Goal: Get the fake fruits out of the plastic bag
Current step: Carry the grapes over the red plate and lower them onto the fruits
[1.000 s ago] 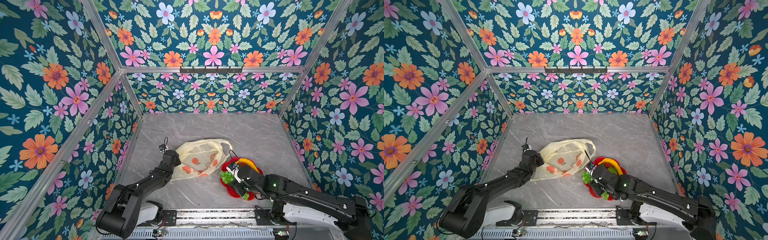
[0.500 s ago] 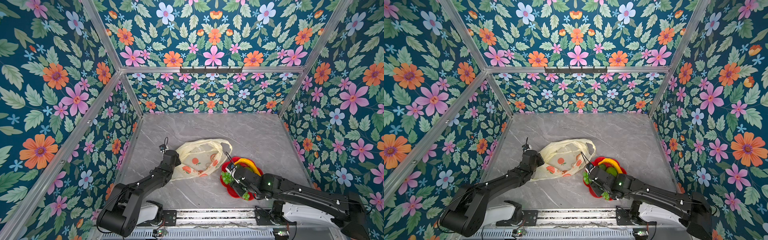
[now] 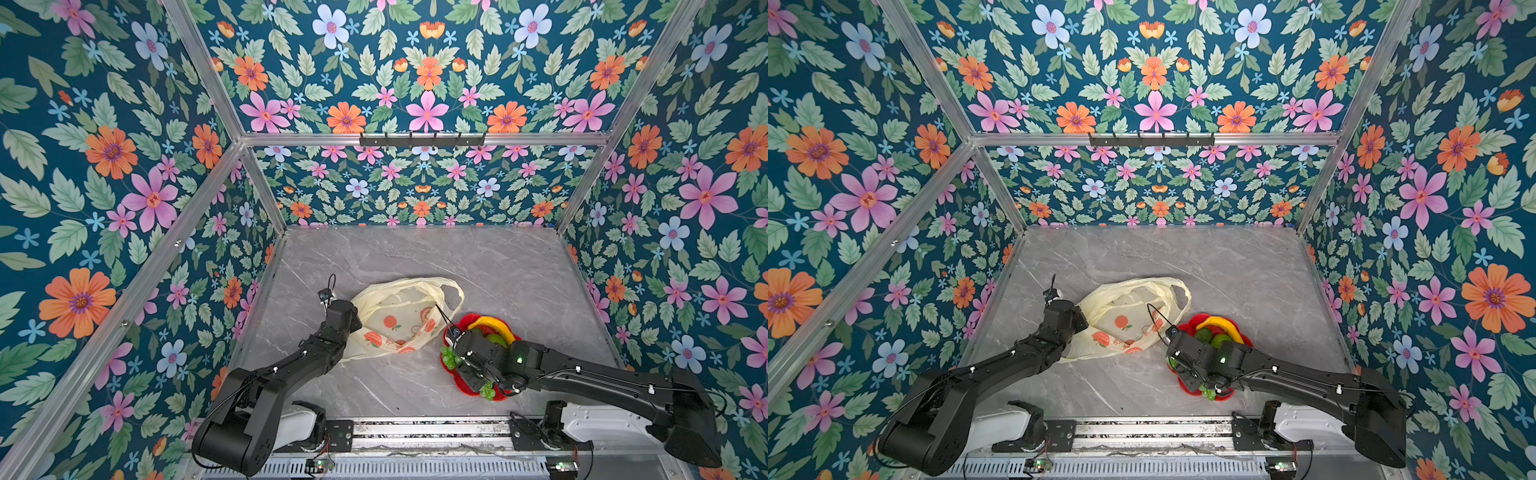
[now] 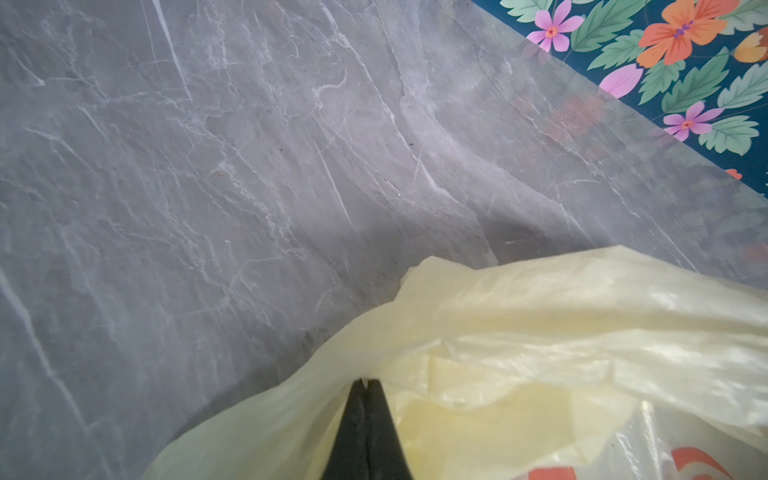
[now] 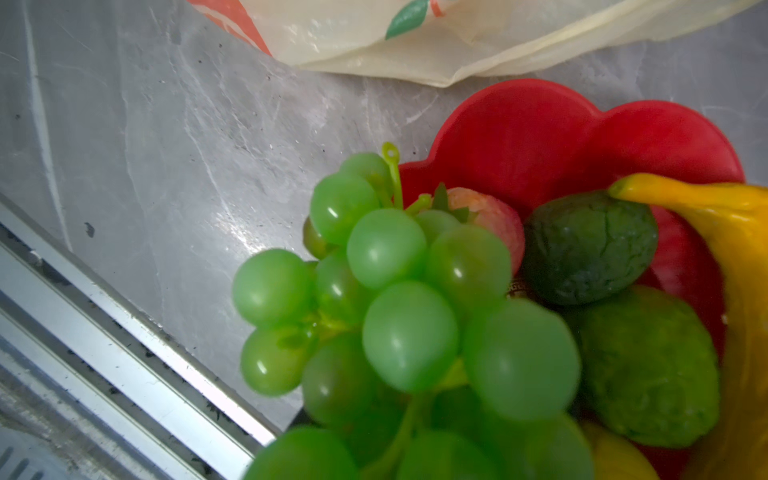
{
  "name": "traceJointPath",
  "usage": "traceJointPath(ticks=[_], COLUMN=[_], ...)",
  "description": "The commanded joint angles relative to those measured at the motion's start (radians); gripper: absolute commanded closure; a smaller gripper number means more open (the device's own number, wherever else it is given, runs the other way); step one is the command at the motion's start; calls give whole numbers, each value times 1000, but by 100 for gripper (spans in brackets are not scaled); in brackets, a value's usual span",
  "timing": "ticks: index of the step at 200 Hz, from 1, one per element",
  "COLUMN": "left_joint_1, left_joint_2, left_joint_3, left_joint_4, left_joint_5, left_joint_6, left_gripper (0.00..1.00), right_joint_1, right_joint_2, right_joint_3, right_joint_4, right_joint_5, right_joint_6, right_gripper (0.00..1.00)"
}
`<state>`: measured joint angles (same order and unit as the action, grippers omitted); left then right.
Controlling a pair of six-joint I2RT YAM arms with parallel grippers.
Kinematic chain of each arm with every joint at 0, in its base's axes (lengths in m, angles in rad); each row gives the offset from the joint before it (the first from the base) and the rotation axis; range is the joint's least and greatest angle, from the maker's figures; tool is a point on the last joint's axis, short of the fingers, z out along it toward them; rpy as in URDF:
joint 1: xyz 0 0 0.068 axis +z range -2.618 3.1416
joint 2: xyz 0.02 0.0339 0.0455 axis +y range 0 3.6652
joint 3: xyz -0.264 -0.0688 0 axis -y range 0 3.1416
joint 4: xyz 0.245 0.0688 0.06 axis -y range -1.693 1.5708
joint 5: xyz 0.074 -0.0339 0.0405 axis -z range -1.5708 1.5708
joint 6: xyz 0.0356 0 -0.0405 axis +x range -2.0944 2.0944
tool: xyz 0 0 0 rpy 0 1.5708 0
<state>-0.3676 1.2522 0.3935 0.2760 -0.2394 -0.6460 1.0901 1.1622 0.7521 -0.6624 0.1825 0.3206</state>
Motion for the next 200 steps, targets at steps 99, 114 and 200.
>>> traceJointPath(ticks=[99,114,200], left_joint_1=[3,6,7], left_joint_2=[13,13,13], left_joint_3=[8,9,10], left_joint_4=[3,3,2], left_joint_5=[-10,-10,-7], left_joint_6=[16,16,17], left_gripper=[100,100,100], right_joint_1=[-5,-6,-7], right_joint_2=[120,126,80], right_joint_3=[48,51,95], right_joint_4=[-39,-44,-118], right_joint_5=[29,15,-23], right_joint_6=[32,36,50], right_gripper=[42,40,28])
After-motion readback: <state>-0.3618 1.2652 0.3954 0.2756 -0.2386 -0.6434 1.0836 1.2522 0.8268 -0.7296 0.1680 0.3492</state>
